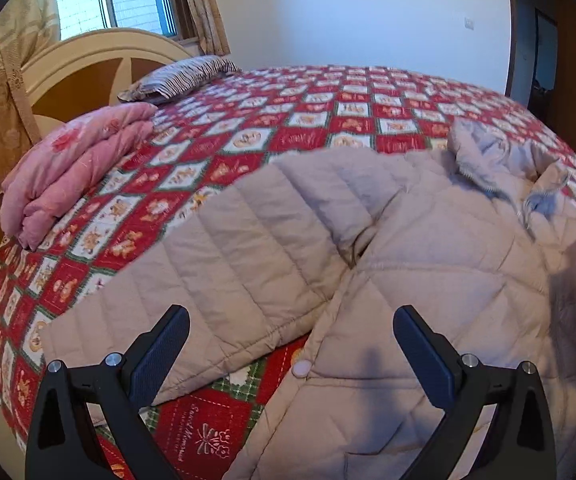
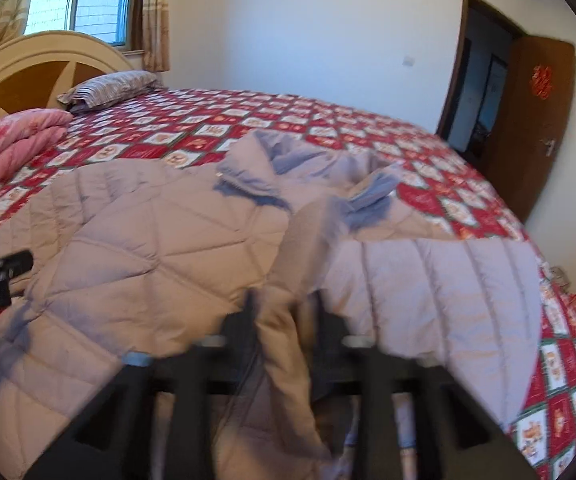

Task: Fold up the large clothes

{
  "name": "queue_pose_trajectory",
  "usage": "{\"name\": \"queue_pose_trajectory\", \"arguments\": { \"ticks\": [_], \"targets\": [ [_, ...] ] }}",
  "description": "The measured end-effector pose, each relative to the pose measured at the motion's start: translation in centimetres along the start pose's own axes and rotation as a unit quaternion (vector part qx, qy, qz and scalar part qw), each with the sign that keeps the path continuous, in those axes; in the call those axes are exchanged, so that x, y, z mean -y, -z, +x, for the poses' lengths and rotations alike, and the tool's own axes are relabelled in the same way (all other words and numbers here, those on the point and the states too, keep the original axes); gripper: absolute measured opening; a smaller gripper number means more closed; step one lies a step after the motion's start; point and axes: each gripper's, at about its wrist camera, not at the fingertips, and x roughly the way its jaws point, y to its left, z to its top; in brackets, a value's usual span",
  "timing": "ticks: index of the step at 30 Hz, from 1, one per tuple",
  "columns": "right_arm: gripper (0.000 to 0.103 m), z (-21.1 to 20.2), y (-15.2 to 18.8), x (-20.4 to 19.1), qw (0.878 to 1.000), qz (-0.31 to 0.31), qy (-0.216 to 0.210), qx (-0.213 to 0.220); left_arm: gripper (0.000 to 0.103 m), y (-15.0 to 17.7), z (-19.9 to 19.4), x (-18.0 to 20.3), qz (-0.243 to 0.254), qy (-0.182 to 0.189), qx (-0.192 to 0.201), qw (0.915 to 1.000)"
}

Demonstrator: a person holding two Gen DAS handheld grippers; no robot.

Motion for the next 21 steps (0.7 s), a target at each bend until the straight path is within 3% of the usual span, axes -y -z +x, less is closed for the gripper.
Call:
{"name": "queue_pose_trajectory", "arguments": {
  "ticks": [4, 6, 8, 13, 17, 18, 21],
  "targets": [
    [0.062, -3.3, 1.2, 1.1, 1.000, 0.011, -0.028, 0.006, 0.102, -1.0, -1.9, 1.2, -0.007, 0.021, 0.012, 0.9997],
    [0.076, -5.5, 2.4, 2.6, 0.999, 0.018, -0.042, 0.009, 0.102, -1.4, -3.0, 3.3, 0.003, 0.041, 0.019, 0.9990],
    [0.082, -6.9, 3.4, 4.3, 0.999, 0.029, -0.033, 0.019, 0.102, -1.6, -3.5, 5.9, 0.020, 0.067, 0.015, 0.9974],
    [0.083, -8.3, 6.7, 9.0, 0.997, 0.071, 0.018, 0.008, 0.102, -0.9, -2.9, 13.1, 0.066, 0.127, -0.016, 0.9895],
    [0.083, -8.4, 9.0, 10.9, 0.995, 0.092, 0.025, -0.011, 0.102, 0.6, -1.1, 18.6, 0.108, 0.146, -0.040, 0.9826],
    [0.083, -8.3, 9.4, 11.0, 0.995, 0.092, 0.027, -0.014, 0.097, 1.0, -0.8, 19.1, 0.112, 0.148, -0.046, 0.9816],
    [0.083, -7.9, 11.0, 11.8, 0.994, 0.096, 0.032, -0.027, 0.063, 1.6, 1.3, 21.3, 0.120, 0.164, -0.082, 0.9756]
  ]
}}
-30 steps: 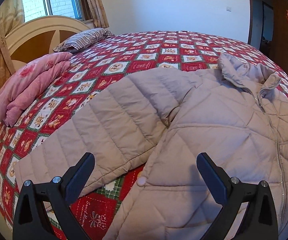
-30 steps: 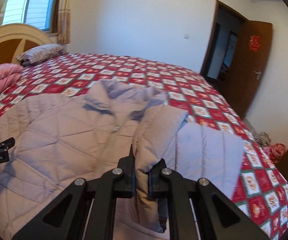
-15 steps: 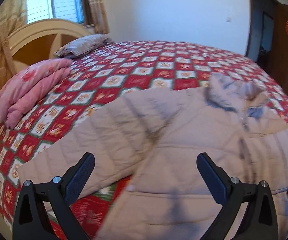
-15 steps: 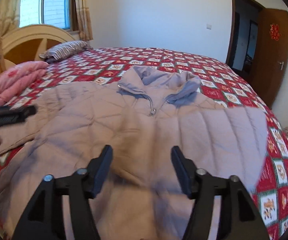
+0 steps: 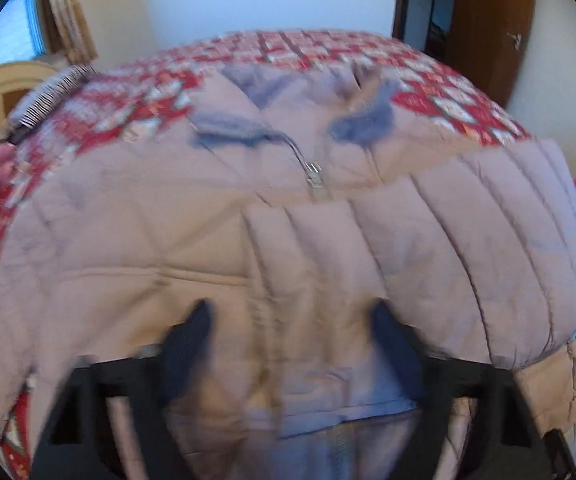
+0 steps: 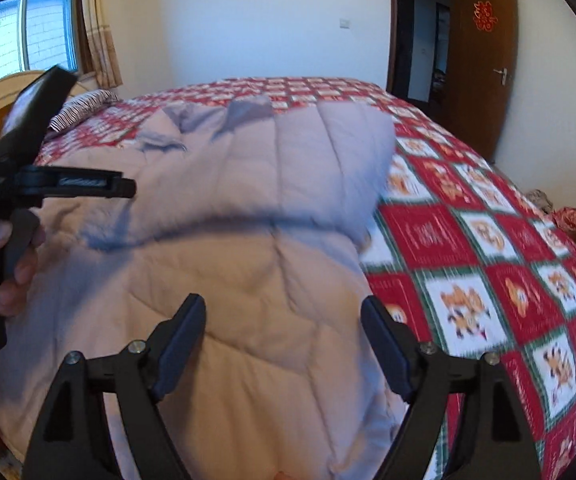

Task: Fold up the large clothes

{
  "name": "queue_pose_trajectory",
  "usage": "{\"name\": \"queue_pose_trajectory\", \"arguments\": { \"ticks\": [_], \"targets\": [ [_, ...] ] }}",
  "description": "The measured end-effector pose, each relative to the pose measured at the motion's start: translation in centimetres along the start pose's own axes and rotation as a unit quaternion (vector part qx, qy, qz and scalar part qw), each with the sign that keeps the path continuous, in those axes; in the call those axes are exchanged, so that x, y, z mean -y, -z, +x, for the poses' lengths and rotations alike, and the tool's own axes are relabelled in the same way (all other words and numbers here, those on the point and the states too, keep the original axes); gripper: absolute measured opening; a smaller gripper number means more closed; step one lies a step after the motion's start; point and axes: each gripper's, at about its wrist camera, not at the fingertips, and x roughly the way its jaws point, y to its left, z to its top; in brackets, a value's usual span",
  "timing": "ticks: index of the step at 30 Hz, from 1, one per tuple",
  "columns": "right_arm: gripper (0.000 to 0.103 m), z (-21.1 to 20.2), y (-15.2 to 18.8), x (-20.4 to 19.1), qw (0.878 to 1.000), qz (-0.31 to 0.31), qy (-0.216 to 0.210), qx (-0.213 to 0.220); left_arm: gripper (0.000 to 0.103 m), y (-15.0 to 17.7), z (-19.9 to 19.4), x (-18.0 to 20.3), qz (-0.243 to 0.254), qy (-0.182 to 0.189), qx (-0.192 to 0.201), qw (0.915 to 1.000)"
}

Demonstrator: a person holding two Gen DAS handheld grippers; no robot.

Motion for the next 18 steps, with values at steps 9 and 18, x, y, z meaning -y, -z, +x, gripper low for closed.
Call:
{"name": "queue_pose_trajectory", "arguments": {
  "ticks": [9, 18],
  "targets": [
    [0.087, 0.7, 2.1, 1.9, 1.000, 0.027, -0.004, -0.006, 0.009, -0.3, -2.8, -0.1, 0.025, -0.017, 0.055, 0.9980],
    [0.089, 1.0, 2.3, 2.0, 0.999, 0.031, -0.001, -0.007, 0.012, 0.5, -3.5, -5.0, 0.004, -0.082, 0.074, 0.9939]
  ]
}}
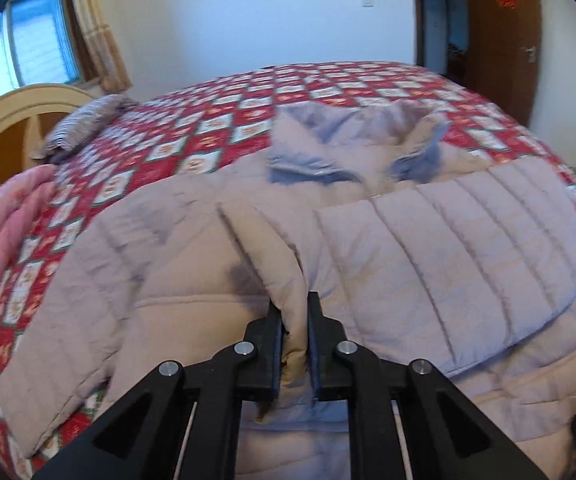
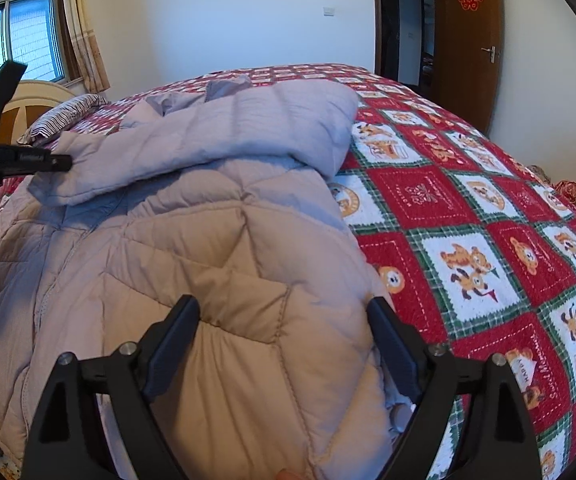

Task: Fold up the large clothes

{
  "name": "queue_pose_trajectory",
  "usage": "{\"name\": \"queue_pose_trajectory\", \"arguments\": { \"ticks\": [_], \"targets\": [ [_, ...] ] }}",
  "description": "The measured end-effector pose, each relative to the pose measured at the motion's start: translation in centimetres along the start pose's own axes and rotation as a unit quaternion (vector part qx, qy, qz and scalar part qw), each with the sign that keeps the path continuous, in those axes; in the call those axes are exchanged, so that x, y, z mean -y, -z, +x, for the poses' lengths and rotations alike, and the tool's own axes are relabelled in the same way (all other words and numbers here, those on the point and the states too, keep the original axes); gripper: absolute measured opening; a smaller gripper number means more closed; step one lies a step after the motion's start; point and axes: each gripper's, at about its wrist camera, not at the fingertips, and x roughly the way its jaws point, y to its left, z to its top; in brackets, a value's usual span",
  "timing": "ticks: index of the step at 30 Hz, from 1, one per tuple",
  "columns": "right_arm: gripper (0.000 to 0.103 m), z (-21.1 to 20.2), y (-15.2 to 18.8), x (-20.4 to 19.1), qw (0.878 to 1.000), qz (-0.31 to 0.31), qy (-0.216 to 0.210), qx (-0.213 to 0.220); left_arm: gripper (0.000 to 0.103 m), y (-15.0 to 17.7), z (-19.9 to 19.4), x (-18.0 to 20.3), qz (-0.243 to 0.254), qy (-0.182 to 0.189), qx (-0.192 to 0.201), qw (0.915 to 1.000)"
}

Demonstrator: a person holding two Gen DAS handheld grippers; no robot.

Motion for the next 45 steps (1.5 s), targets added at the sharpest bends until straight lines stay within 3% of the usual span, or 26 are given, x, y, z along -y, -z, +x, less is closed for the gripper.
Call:
{"name": "queue_pose_trajectory", "arguments": {
  "ticks": [2, 6, 12, 15, 17, 18, 20, 21, 25, 27, 30, 32, 36, 39, 41, 42, 45],
  "targets": [
    [0.089, 0.1, -0.1, 0.1, 1.000, -0.002, -0.001, -0.005, 0.020, 0.4, 1.0, -0.2, 0.006, -0.020, -0.011, 0.9997],
    [0.088, -1.0, -1.3, 1.3, 1.000, 0.011, -0.014, -0.001, 0.067, 1.1, 1.2, -0.9, 0.004, -0.077, 0.007, 0.9970],
    [0.088, -2.4, -5.5, 4.8, 0.998, 0.057, 0.006, 0.037, 0.078, -0.4, -1.4, -2.9, -0.040, -0.118, 0.057, 0.9906],
    [0.088, 0.6, -7.4, 5.1, 0.998, 0.065, 0.004, 0.004, 0.087, -1.2, -1.5, -2.9, -0.063, -0.104, 0.064, 0.9905],
    [0.085, 3.6, -7.6, 4.9, 0.996, 0.079, -0.031, -0.031, 0.087, -1.2, -0.1, -2.1, -0.052, -0.113, 0.047, 0.9911],
    [0.077, 4.7, -7.3, 4.5, 0.996, 0.074, -0.032, -0.044, 0.087, -0.9, 0.7, -1.8, -0.044, -0.127, 0.039, 0.9902],
    [0.067, 6.7, -6.2, 3.6, 0.996, 0.052, 0.004, -0.075, 0.087, 0.4, 2.8, -1.5, -0.030, -0.163, 0.015, 0.9861],
    [0.067, 6.8, -5.6, 3.5, 0.995, 0.056, 0.021, -0.077, 0.087, 1.2, 3.7, -1.6, -0.030, -0.166, 0.006, 0.9856],
    [0.067, 5.8, -3.6, 3.1, 0.995, 0.034, 0.069, -0.064, 0.087, 2.6, 4.2, -2.5, -0.045, -0.147, 0.010, 0.9880],
    [0.065, 5.6, -3.4, 3.3, 0.995, 0.027, 0.064, -0.068, 0.087, 2.0, 3.6, -3.0, -0.053, -0.136, 0.004, 0.9892],
    [0.054, 3.9, -5.1, 4.4, 0.997, 0.039, 0.053, -0.044, 0.087, 0.4, 1.1, -3.9, -0.083, -0.118, 0.033, 0.9890],
    [0.054, 2.3, -7.6, 4.9, 0.997, 0.044, 0.058, 0.006, 0.087, -1.0, -0.4, -3.6, -0.095, -0.101, 0.056, 0.9888],
    [0.054, 3.6, -12.2, 4.3, 0.997, 0.042, 0.035, 0.047, 0.087, -2.5, 0.2, -0.9, -0.079, -0.059, 0.055, 0.9935],
    [0.054, 7.3, -14.6, 3.8, 0.998, 0.041, 0.019, 0.047, 0.087, -2.1, 3.0, 1.1, -0.064, -0.054, 0.033, 0.9959],
    [0.054, 10.5, -15.2, 3.1, 0.999, 0.029, 0.011, 0.029, 0.087, -1.5, 5.1, 1.8, -0.049, -0.070, 0.007, 0.9963],
    [0.054, 11.4, -15.0, 2.9, 0.999, 0.023, 0.010, 0.020, 0.088, -0.9, 6.4, 1.8, -0.045, -0.081, -0.006, 0.9957],
    [0.054, 13.0, -13.7, 1.0, 1.000, -0.001, 0.012, -0.003, 0.091, -0.2, 7.1, 1.1, -0.062, -0.068, -0.003, 0.9957]
  ]
}}
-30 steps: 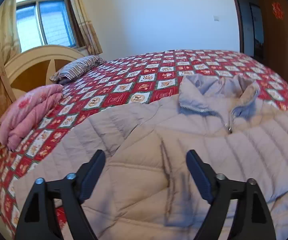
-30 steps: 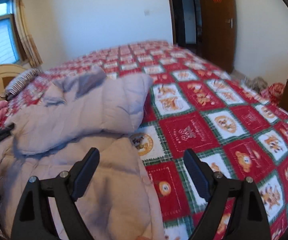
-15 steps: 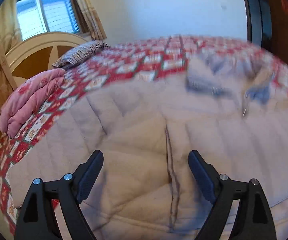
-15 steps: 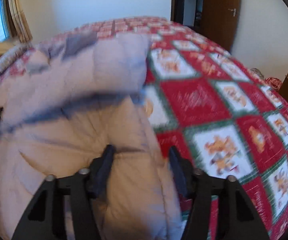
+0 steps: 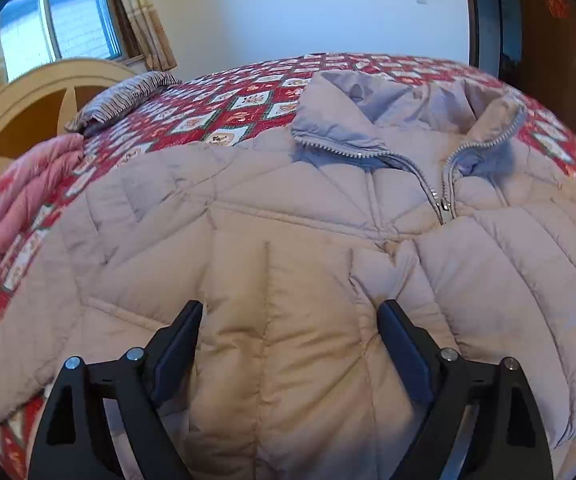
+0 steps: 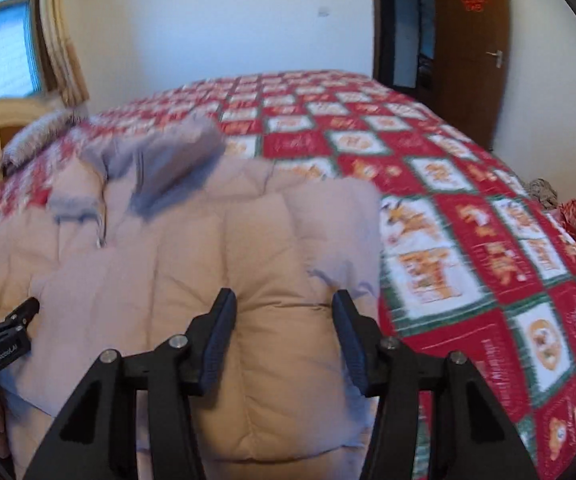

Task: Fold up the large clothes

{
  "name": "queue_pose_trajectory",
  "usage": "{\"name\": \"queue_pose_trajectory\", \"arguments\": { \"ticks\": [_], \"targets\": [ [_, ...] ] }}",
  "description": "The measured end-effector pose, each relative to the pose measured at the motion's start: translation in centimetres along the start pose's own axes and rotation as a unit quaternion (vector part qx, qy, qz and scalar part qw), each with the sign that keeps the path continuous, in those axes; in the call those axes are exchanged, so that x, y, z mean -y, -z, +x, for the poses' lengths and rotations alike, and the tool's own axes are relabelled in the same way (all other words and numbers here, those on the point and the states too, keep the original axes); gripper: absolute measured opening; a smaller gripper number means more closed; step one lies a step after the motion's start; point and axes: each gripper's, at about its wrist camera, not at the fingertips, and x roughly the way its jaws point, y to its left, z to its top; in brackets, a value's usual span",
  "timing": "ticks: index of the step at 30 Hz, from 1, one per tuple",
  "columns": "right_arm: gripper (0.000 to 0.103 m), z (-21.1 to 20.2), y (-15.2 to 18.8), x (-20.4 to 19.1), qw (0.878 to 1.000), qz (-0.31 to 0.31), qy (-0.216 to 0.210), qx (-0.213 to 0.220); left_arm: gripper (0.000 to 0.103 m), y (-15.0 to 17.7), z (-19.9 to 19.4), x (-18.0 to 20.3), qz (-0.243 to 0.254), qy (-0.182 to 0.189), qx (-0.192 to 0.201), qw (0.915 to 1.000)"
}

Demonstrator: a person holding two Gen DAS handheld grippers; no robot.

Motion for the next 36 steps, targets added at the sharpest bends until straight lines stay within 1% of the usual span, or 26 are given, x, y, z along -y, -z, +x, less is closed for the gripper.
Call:
{"name": "queue_pose_trajectory", "arguments": {
  "ticks": [2, 3, 7, 9, 20, 30, 33, 36],
  "targets": [
    [0.056, 0.8, 0.5, -0.4, 1.000, -0.013, 0.008, -0.004, 0.093, 0.1, 0.2, -0.1, -0.004, 0.002, -0.001, 1.0000],
    [0.056, 0.5, 1.1, -0.6, 1.000, -0.016, 0.010, -0.004, 0.094, 0.3, 0.3, -0.1, -0.005, 0.003, -0.001, 1.0000],
    [0.056, 1.1, 1.4, -0.4, 1.000, -0.013, 0.009, -0.012, 0.097, 0.5, 0.6, -0.2, -0.009, 0.001, -0.005, 0.9999],
    [0.056, 1.3, 1.5, -0.7, 1.000, -0.016, 0.016, -0.016, 0.098, 0.6, 0.5, -0.3, -0.013, -0.002, -0.004, 0.9999],
    [0.058, 2.0, 1.7, -2.2, 0.997, -0.053, 0.057, -0.024, 0.101, 0.7, 1.1, 0.1, -0.007, -0.014, -0.011, 0.9998],
    [0.058, 2.2, 1.8, -2.6, 0.995, -0.065, 0.073, -0.025, 0.102, 0.8, 1.3, 0.2, -0.008, -0.013, -0.013, 0.9998],
    [0.058, 2.3, 1.8, -2.6, 0.995, -0.066, 0.076, -0.025, 0.102, 0.7, 1.5, 0.2, -0.009, -0.008, -0.020, 0.9997],
    [0.059, 2.4, 1.8, -2.7, 0.994, -0.069, 0.080, -0.026, 0.102, -0.2, 0.9, -0.9, -0.005, 0.015, -0.042, 0.9990]
  ]
}}
